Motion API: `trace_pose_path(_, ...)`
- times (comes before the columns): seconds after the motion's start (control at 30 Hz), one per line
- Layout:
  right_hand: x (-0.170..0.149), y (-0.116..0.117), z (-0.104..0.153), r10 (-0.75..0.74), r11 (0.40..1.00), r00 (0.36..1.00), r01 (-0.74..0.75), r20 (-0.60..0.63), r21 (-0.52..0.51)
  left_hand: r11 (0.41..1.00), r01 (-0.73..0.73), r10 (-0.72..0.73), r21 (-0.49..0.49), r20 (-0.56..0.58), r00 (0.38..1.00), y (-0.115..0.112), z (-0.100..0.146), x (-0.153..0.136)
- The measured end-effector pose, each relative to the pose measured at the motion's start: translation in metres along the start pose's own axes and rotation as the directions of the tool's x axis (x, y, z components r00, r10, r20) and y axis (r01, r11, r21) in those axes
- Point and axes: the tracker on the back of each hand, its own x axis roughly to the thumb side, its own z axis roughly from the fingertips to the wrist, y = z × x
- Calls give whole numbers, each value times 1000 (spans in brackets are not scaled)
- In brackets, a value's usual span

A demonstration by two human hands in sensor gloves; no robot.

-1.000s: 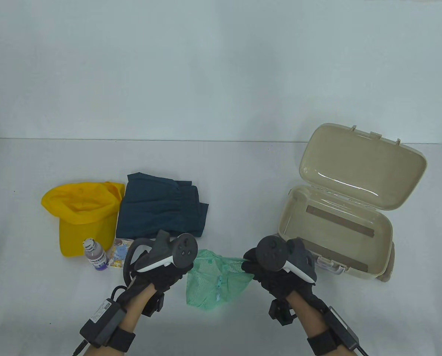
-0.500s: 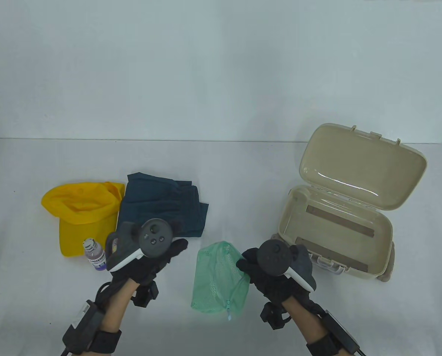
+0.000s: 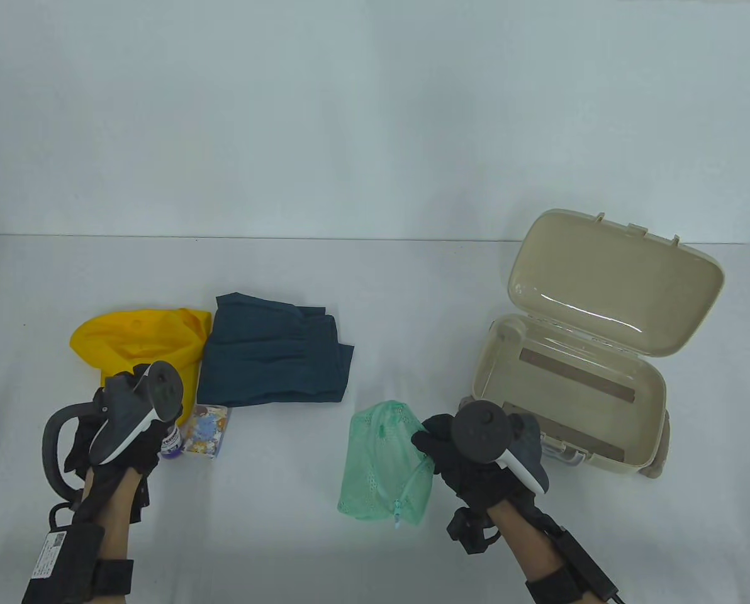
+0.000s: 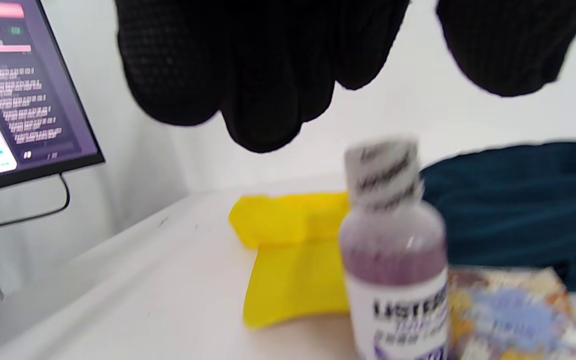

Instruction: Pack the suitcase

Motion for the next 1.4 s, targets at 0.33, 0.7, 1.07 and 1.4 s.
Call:
trace_pose_path(0.33, 0, 0, 0, 8, 1000, 1000, -8, 1, 2, 999, 44, -44, -9, -28, 999, -29, -7, 9)
trace_pose_path(0.7, 0, -1, -1, 9, 1000, 1000, -9, -2, 8, 985, -110, 106, 133, 35, 994, 17, 15, 7)
trace_pose_path(1.07, 0, 0, -2, 1, 1000, 1000, -1, -2, 25, 841, -520, 409, 151, 451, 793, 85, 69, 76)
trace_pose_path(1.4, 0, 4, -4, -54, 996, 998, 55, -16, 70, 818, -568, 378, 84, 666, 643, 77, 103, 151)
